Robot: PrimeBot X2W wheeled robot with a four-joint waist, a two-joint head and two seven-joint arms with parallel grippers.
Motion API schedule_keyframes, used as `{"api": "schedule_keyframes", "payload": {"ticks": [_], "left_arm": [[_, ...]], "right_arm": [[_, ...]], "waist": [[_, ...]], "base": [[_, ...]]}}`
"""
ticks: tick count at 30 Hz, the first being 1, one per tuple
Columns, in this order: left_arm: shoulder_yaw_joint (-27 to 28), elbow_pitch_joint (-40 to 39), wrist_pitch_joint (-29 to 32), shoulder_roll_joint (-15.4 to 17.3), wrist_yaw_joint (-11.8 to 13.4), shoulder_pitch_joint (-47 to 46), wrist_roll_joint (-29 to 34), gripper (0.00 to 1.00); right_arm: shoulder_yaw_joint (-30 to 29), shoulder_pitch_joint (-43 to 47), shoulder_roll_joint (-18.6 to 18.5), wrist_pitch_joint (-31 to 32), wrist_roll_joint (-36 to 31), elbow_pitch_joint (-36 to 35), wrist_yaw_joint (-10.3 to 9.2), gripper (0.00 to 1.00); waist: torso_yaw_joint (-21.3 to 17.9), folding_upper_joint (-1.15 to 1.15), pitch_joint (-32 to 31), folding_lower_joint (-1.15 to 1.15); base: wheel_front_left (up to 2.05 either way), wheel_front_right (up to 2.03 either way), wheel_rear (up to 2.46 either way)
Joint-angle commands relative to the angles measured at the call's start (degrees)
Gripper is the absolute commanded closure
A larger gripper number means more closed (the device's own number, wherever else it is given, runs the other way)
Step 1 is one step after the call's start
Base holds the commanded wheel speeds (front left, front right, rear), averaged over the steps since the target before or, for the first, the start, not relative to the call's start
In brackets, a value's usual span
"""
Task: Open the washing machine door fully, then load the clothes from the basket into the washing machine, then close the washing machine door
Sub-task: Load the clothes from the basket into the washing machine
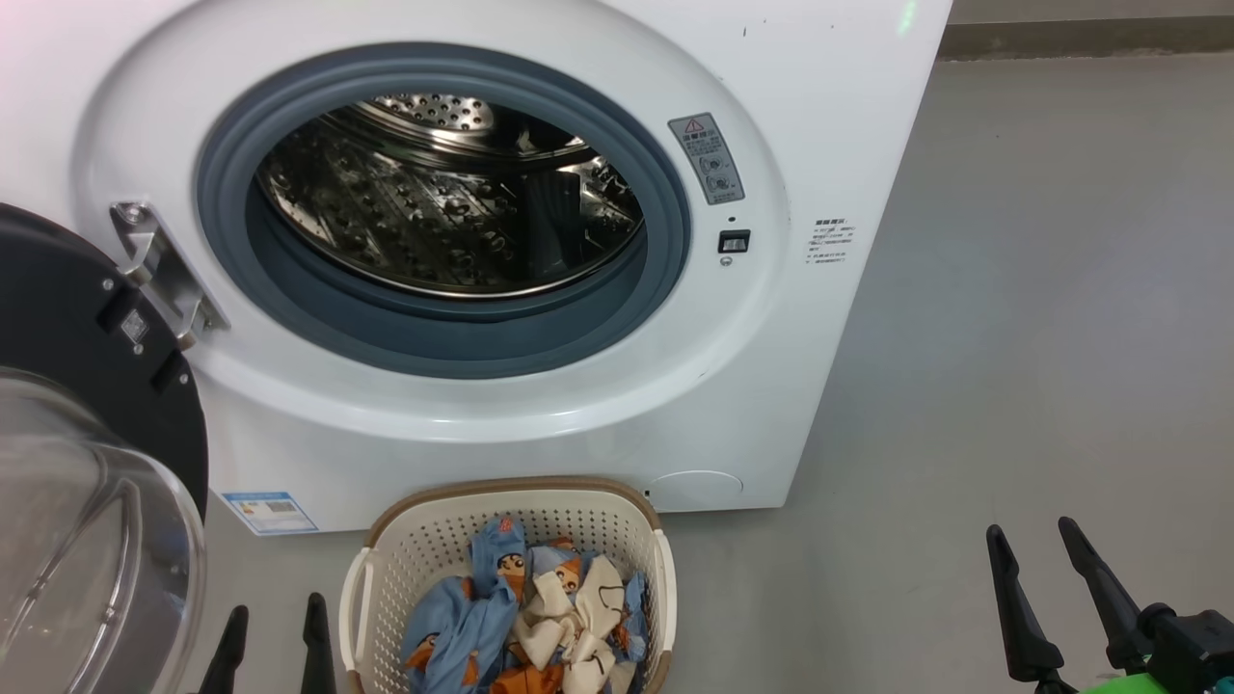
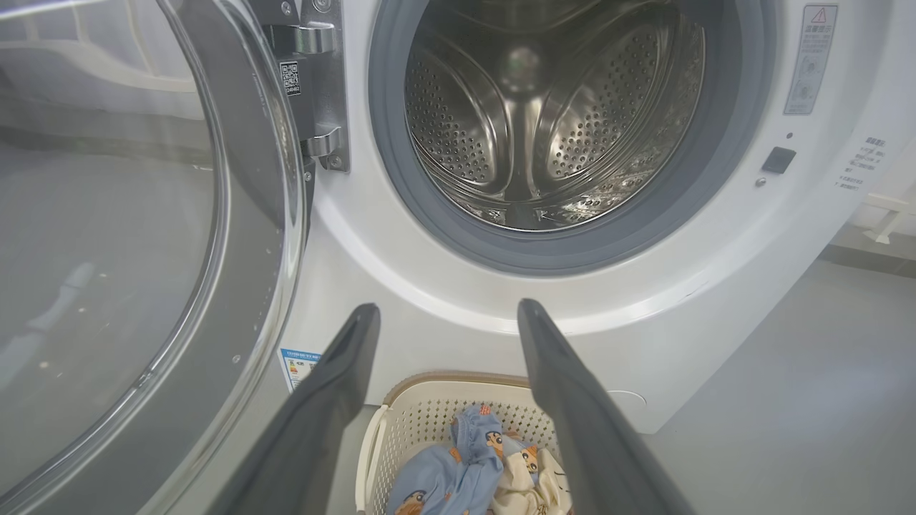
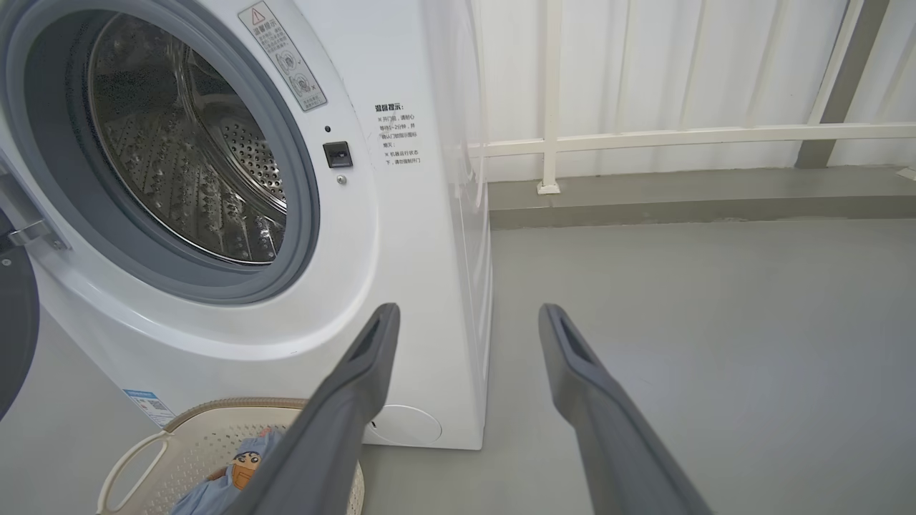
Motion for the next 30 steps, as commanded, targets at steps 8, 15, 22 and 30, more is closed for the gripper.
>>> {"api": "schedule_keyframes", "payload": {"ticks": [8, 15, 22, 30], "left_arm": [[0.67, -3.08, -0.38, 0.2, -0.16, -2.32, 1.32, 0.0], [-0.73, -2.38, -0.38, 0.25, -0.11, -3.26, 1.74, 0.0], [-1.85, -0.49, 1.03, 0.54, -0.4, -5.27, 1.46, 0.0], [-3.17, 3.65, 6.54, 1.05, -0.84, -10.1, 0.42, 0.0]], "right_arm": [[1.6, -1.98, -0.51, -0.68, 0.09, -1.47, 0.52, 0.0], [1.87, -3.03, -0.38, -0.68, 0.2, -1.75, 0.52, 0.0], [2.47, -4.76, 0.15, -0.68, 0.2, -2.07, 0.52, 0.0], [3.15, -7.87, 1.44, -0.68, 0.36, -2.48, 0.52, 0.0]], "waist": [[-0.99, 0.0, 0.87, 0.0], [-2.3, 0.0, 3.08, 0.0], [-4.37, 0.0, 6.4, 0.0], [-8.14, 0.0, 12.65, 0.0]], "base": [[0.0, 0.0, 0.0], [0.0, 0.0, 0.0], [0.0, 0.0, 0.0], [0.0, 0.0, 0.0]]}}
